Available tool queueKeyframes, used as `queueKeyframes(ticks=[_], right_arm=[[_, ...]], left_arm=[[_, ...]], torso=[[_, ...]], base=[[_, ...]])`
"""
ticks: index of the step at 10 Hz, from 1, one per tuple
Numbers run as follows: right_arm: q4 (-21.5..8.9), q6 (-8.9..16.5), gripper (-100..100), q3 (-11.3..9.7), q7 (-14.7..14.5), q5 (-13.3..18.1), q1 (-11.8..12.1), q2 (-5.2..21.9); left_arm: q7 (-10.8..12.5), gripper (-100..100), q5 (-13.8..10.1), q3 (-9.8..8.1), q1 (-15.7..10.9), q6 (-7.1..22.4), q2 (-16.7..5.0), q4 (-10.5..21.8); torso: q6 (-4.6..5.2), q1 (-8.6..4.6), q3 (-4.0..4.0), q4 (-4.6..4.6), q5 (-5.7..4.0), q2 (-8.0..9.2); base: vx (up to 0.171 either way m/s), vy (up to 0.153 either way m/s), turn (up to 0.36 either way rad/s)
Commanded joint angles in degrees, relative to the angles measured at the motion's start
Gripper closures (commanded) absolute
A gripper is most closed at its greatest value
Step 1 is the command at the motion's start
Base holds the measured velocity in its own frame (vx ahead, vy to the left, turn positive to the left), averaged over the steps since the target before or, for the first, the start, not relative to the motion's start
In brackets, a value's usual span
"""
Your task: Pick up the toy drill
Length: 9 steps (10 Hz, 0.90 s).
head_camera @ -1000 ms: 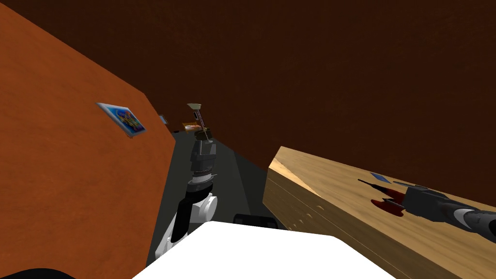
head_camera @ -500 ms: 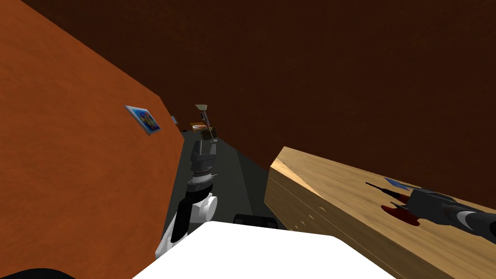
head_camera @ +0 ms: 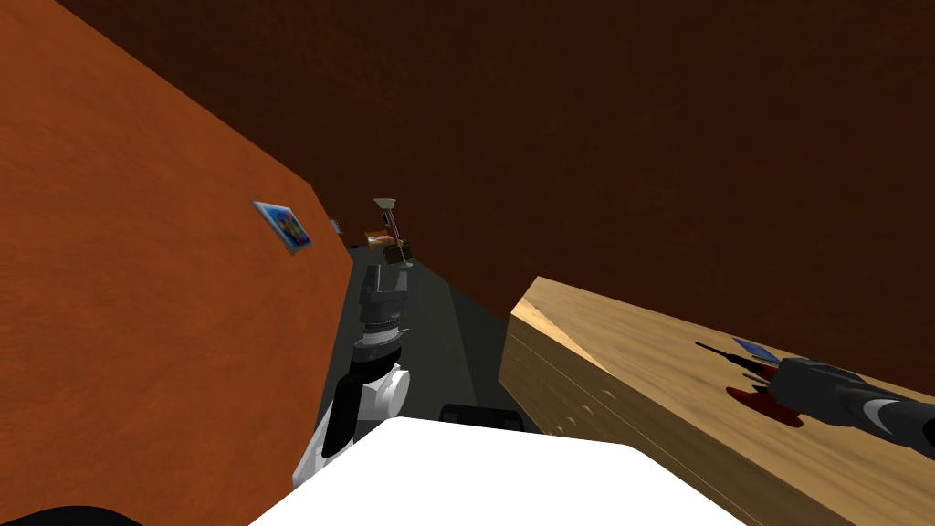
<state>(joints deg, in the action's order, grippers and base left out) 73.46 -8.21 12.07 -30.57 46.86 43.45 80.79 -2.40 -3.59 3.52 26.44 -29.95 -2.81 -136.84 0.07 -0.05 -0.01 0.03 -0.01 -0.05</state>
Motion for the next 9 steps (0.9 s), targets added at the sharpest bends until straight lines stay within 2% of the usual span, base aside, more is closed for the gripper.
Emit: queueKeyframes(ticks=[1, 2, 3, 4, 7, 8, 9], right_arm=[[0.0, 0.0, 100, 0.0, 0.0, 0.0, 0.0, 0.0], [0.0, 0.01, 100, 0.0, 0.0, 0.0, 0.0, -0.01], [0.0, 0.01, 0, 0.0, 0.01, -0.01, 0.0, -0.01], [0.86, -1.19, 100, 1.68, -0.93, 0.4, 0.66, -0.63], [2.73, -2.83, 100, 4.38, -2.19, 0.99, 2.14, -1.34], [1.99, -2.66, 100, 3.53, -1.99, 0.91, 1.39, -1.23], [2.06, -2.77, 0, 3.63, -2.02, 0.91, 1.43, -1.25]], left_arm=[[0.0, 0, 0.0, 0.0, 0.0, 0.0, 0.0, 0.0], [0.0, 0, 0.0, 0.0, 0.0, 0.0, 0.0, 0.0], [0.0, 0, 0.0, 0.0, 0.0, 0.0, 0.0, 0.0], [0.0, 0, 0.0, 0.0, 0.0, 0.0, 0.0, 0.0], [0.0, 0, 0.0, 0.0, 0.01, 0.0, 0.0, 0.0], [0.0, 0, 0.0, 0.0, 0.01, 0.0, 0.0, 0.0], [0.0, 0, 0.0, 0.0, 0.0, 0.0, 0.0, 0.0]], torso=[[0.0, 0.0, 0.0, 0.0, 0.0, 0.0], [0.0, 0.01, 0.0, 0.0, 0.01, -0.01], [0.0, 0.02, -0.01, 0.0, 0.02, -0.01], [0.0, 0.02, -0.01, 0.0, 0.03, -0.01], [0.04, 0.2, -0.09, -0.02, 0.08, -0.19], [-0.02, 0.2, -0.1, -0.02, 0.1, -0.19], [-0.05, 0.14, -0.07, -0.02, 0.1, -0.12]], base=[[0.0, 0.0, 0.0], [0.0, 0.0, 0.0], [0.0, 0.0, 0.0], [0.042, 0.012, -0.244], [0.077, 0.029, -0.183], [0.022, 0.01, -0.017], [0.0, 0.0, 0.0]])
